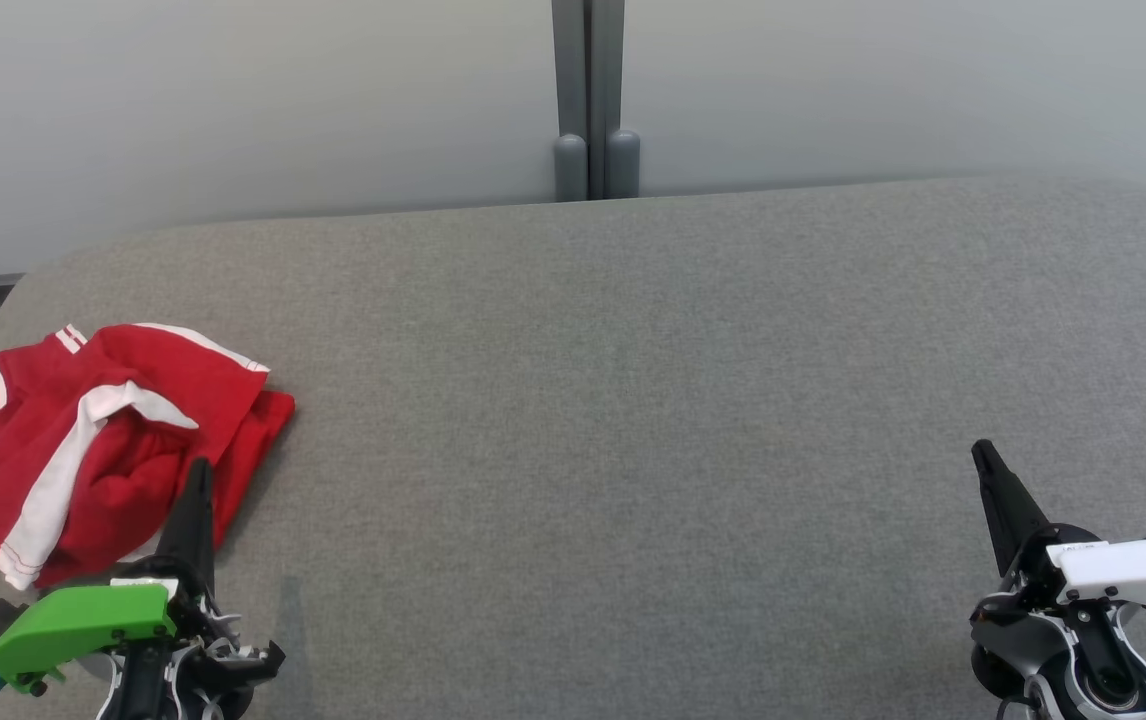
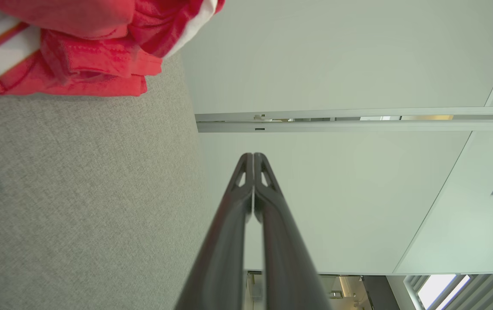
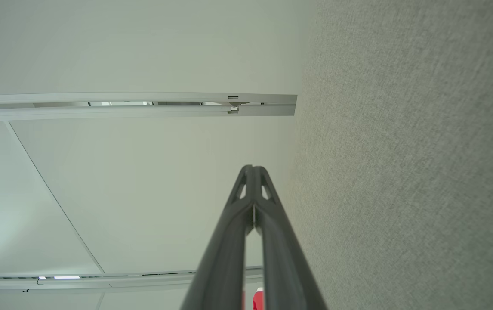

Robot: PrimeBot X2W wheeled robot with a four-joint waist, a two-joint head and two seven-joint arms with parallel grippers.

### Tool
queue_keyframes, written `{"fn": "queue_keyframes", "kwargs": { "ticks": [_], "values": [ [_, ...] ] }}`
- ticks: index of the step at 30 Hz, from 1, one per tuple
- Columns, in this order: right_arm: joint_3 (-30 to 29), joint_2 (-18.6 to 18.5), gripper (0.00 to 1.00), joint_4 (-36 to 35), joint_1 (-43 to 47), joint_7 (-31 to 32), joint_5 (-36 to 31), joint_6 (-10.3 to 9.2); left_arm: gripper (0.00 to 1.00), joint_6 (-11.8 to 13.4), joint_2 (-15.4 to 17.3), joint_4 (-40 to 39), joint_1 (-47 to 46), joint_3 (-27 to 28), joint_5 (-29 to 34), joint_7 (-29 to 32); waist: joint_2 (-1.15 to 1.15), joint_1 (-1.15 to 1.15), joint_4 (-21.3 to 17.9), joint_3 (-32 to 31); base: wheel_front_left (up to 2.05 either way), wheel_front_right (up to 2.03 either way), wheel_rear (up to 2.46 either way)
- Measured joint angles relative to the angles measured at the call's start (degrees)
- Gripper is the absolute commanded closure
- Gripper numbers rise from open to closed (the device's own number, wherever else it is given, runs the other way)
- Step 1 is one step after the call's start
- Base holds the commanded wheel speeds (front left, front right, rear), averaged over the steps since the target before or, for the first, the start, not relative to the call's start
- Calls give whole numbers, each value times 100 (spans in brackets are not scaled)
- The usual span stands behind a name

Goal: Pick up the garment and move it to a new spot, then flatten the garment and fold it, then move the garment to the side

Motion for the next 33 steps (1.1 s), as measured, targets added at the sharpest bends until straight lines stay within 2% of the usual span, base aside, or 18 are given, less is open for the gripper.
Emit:
{"fn": "queue_keyframes", "kwargs": {
  "ticks": [33],
  "values": [
    [0,0,100,0,0,0,0,0,100,0,0,0,0,0,0,0,0,0,0,0,0,0,0]
  ]
}}
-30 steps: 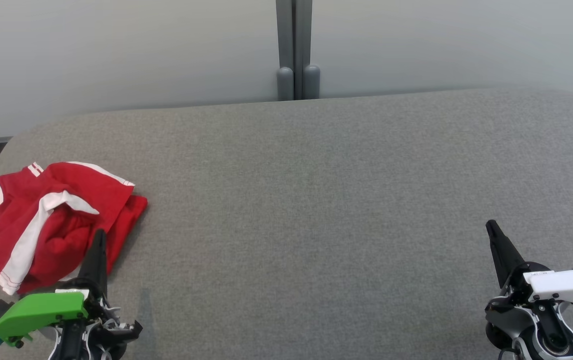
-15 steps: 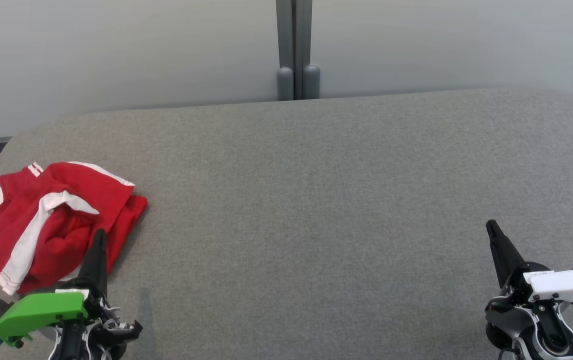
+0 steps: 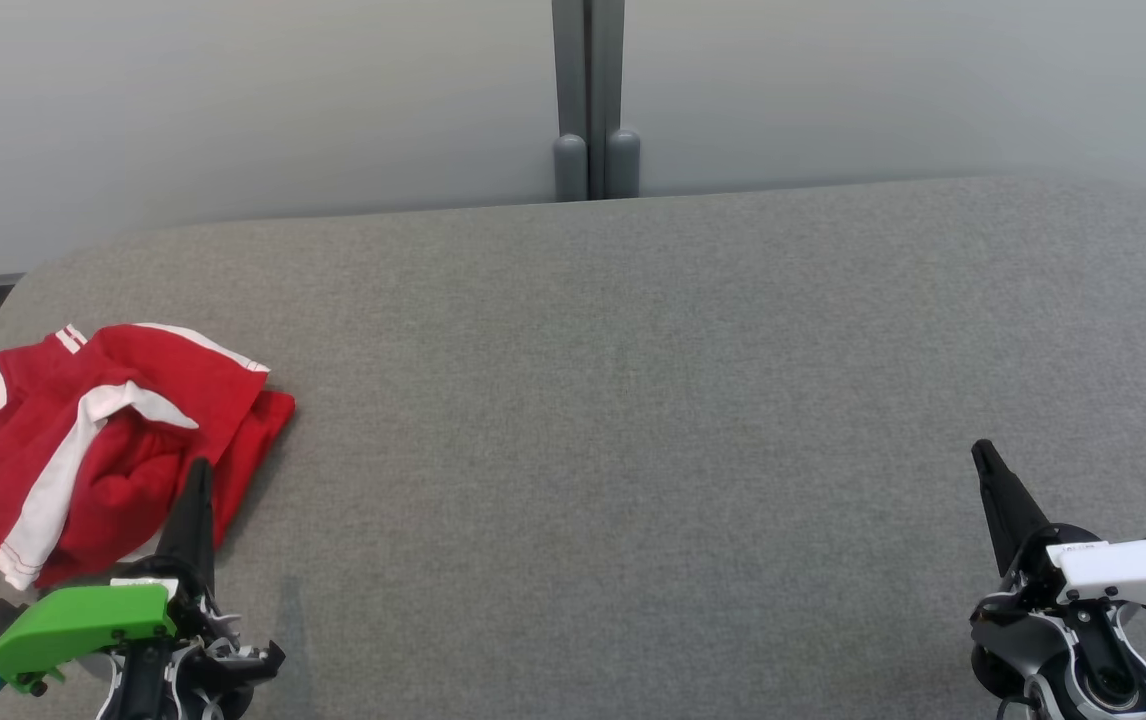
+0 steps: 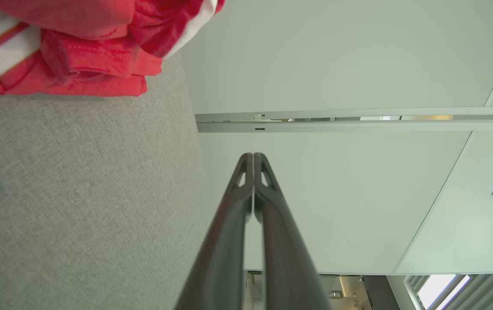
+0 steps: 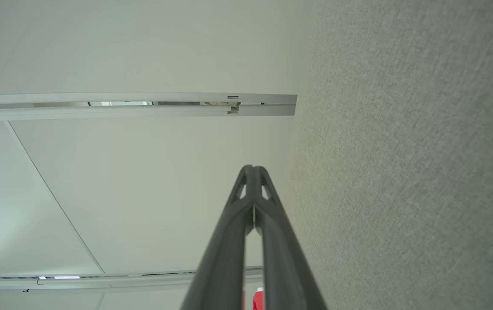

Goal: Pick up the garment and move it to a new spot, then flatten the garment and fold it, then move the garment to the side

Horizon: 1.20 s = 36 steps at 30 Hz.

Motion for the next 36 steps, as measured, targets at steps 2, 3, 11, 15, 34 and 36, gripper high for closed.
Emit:
{"fn": "queue_keyframes", "kwargs": {
  "ticks": [2,3,11,15,34,36],
  "values": [
    [0,0,100,0,0,0,0,0,100,0,0,0,0,0,0,0,0,0,0,0,0,0,0],
    [0,0,100,0,0,0,0,0,100,0,0,0,0,0,0,0,0,0,0,0,0,0,0],
    [0,0,100,0,0,0,0,0,100,0,0,0,0,0,0,0,0,0,0,0,0,0,0],
    [0,0,100,0,0,0,0,0,100,0,0,0,0,0,0,0,0,0,0,0,0,0,0],
    [0,0,100,0,0,0,0,0,100,0,0,0,0,0,0,0,0,0,0,0,0,0,0],
    [0,0,100,0,0,0,0,0,100,0,0,0,0,0,0,0,0,0,0,0,0,0,0]
  ]
}}
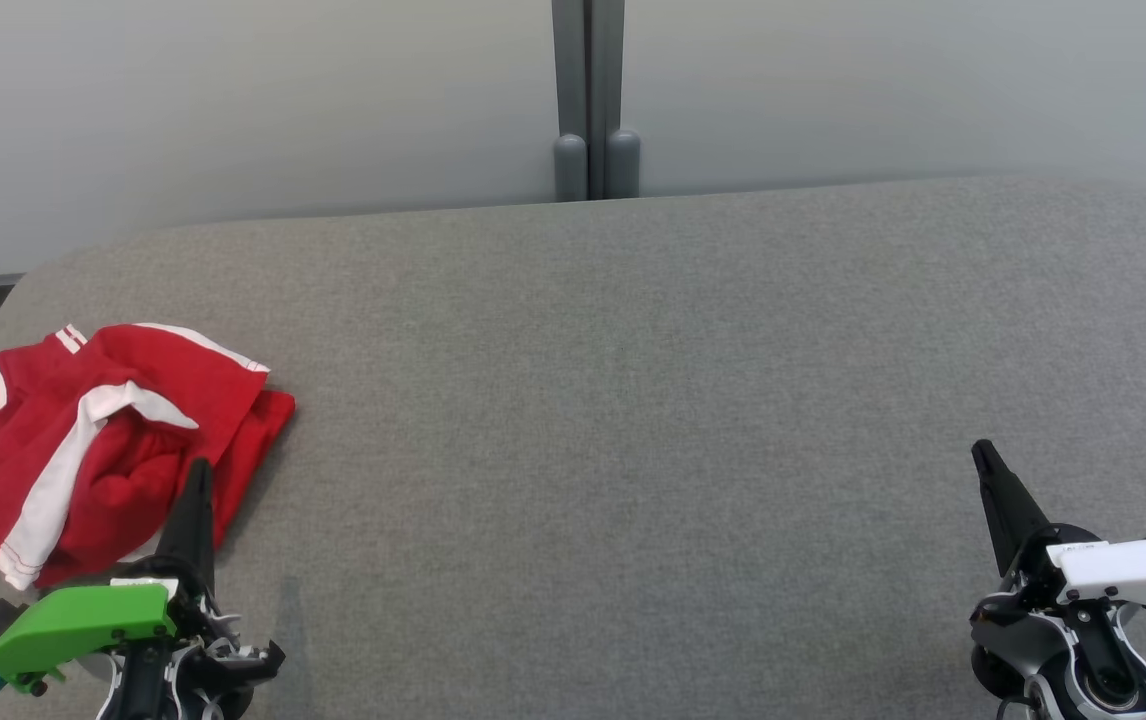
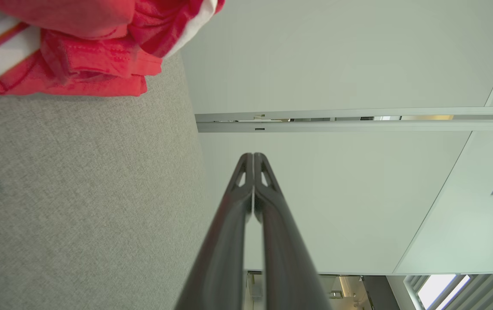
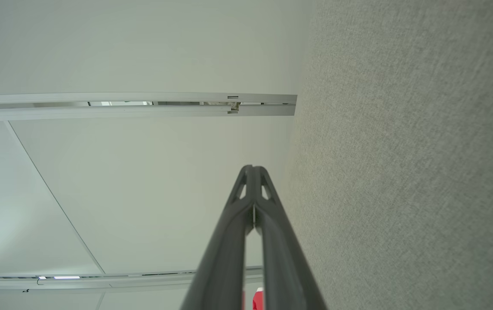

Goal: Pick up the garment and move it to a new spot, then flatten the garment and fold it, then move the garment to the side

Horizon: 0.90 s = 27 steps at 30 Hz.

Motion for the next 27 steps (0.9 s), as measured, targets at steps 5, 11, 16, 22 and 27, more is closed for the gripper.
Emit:
{"fn": "queue_keyframes", "kwargs": {
  "ticks": [5,11,16,22,27],
  "values": [
    [0,0,100,0,0,0,0,0,100,0,0,0,0,0,0,0,0,0,0,0,0,0,0],
    [0,0,100,0,0,0,0,0,100,0,0,0,0,0,0,0,0,0,0,0,0,0,0],
    [0,0,100,0,0,0,0,0,100,0,0,0,0,0,0,0,0,0,0,0,0,0,0],
    [0,0,100,0,0,0,0,0,100,0,0,0,0,0,0,0,0,0,0,0,0,0,0],
    [3,16,0,54,35,0,0,0,0,1,-13,69,25,-3,1,-5,0,0,0,0,0,0,0]
  ]
}}
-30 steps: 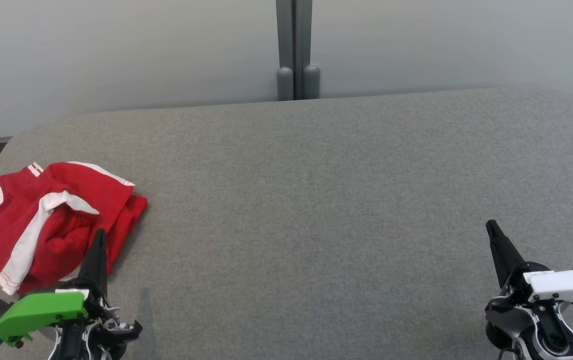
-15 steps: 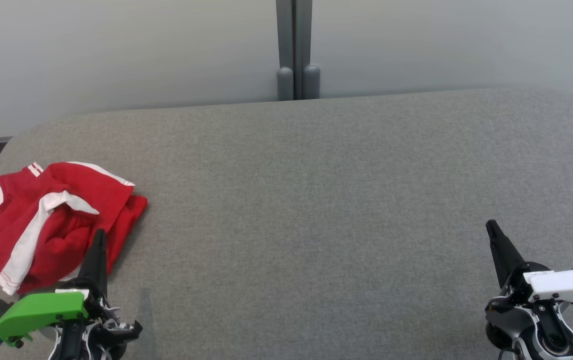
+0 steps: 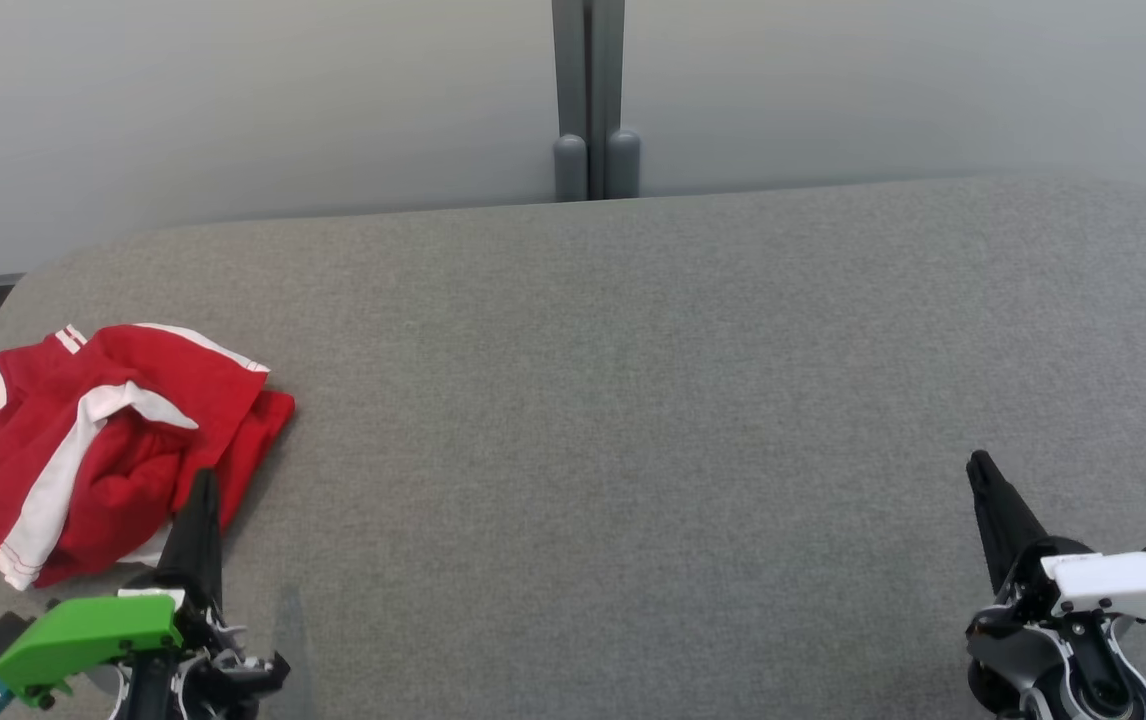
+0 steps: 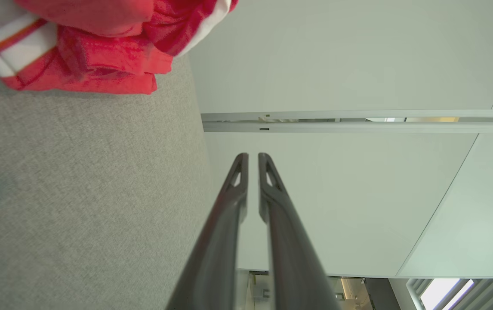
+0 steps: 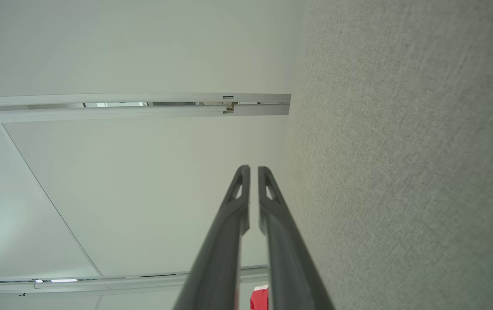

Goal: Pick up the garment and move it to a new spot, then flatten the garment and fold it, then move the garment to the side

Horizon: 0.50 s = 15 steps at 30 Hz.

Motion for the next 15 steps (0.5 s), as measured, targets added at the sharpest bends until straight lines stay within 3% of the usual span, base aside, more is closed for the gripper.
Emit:
{"fn": "queue_keyframes", "kwargs": {
  "ticks": [8,15],
  "values": [
    [42,45,0,202,198,-111,-101,-2,0,0,-41,288,187,-34,151,-115,0,0,1,8,0,0,0],
    [67,-57,0,204,165,-315,-795,-2,0,-1,-32,341,169,-94,1032,-312,0,0,6,23,0,0,0]
  ]
}}
